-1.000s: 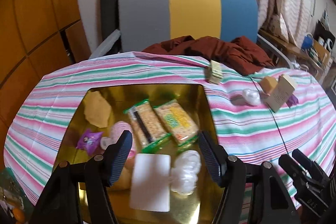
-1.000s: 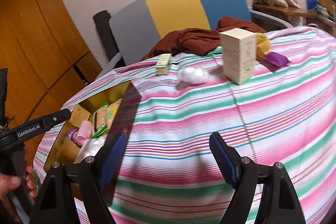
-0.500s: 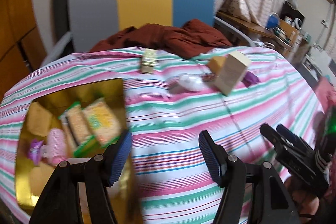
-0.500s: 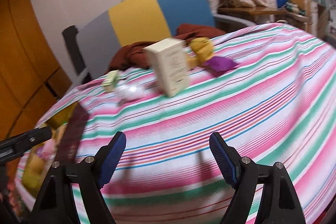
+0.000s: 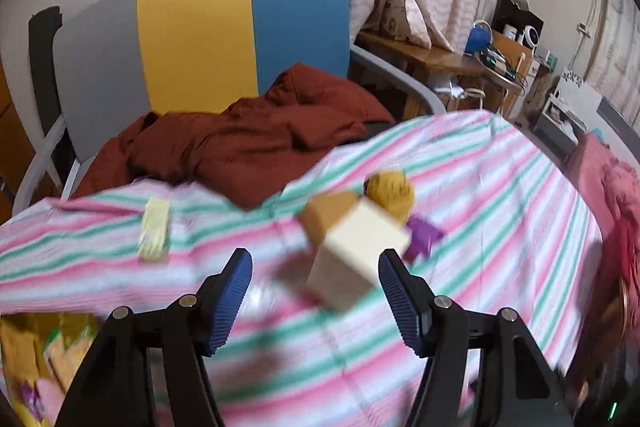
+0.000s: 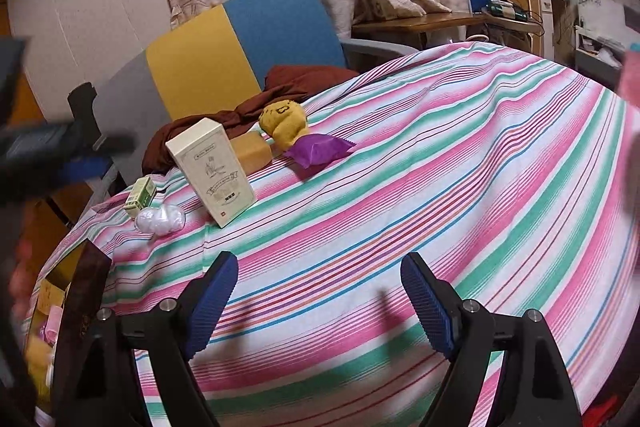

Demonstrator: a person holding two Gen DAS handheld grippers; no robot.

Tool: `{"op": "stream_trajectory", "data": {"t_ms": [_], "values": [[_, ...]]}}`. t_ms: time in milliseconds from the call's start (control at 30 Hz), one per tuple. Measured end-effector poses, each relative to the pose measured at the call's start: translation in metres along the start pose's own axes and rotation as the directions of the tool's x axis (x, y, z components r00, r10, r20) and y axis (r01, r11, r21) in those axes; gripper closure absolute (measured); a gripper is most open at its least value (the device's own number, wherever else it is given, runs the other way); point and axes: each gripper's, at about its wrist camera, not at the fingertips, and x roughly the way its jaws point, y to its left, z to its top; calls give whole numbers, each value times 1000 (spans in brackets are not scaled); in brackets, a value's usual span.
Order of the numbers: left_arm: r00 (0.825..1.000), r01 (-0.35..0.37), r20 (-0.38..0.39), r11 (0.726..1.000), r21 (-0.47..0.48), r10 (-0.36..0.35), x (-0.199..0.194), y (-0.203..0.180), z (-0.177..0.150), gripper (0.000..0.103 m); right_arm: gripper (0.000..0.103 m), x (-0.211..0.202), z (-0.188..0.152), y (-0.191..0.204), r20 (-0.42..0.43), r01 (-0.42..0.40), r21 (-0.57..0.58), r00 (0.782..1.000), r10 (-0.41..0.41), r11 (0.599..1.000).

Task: Organize objects
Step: 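Move both tools back toward the cream medicine box, then grasp the cream medicine box with left tool while right tool reaches the purple cloth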

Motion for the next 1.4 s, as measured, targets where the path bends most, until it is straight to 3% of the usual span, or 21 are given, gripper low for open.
{"op": "stream_trajectory", "data": {"t_ms": [200, 333, 467, 600, 700, 800, 900, 1000, 1233, 1333, 1400], "values": [[995, 0, -103, 1000, 3, 0, 53, -10, 15, 36, 19, 2, 0, -12, -10, 15, 43, 1000, -15, 999], [992, 97, -73, 995, -37, -99, 42, -2, -3, 36, 19, 2, -1, -17, -10, 25, 50, 1000, -25, 998], [985, 153, -76, 988, -10, -153, 21, -1, -40, 30, 19, 5, -1, -22, -16, 31, 68, 999, -30, 997], [984, 131, -122, 991, 15, -129, 13, 0, -84, 31, 19, 6, -2, -25, -17, 47, 66, 999, -46, 997], [971, 214, -98, 974, -66, -220, 5, 7, -105, 32, 19, 6, -3, -31, -16, 61, 80, 998, -60, 995], [965, 244, -61, 961, -133, -254, -1, 7, -106, 32, 19, 7, -2, -35, -12, 79, 83, 997, -78, 993], [972, 226, -24, 960, -167, -233, -3, 1, -95, 28, 19, 6, 1, -41, -10, 85, 100, 996, -85, 991], [978, 198, -35, 973, -122, -203, 4, -16, -84, 25, 19, 4, 3, -44, -1, 89, 101, 996, -90, 991], [973, 167, -147, 982, -83, -178, 44, -51, -80, 25, 19, 8, 9, -48, 4, 84, 105, 996, -85, 991], [980, 77, -186, 997, 0, -75, 62, -64, -87, 25, 18, 12, 20, -46, 26, 81, 78, 996, -83, 994], [985, 51, -165, 998, 35, -45, 67, -62, -93, 29, 17, 17, 30, -44, 42, 77, 51, 996, -80, 996]]}}
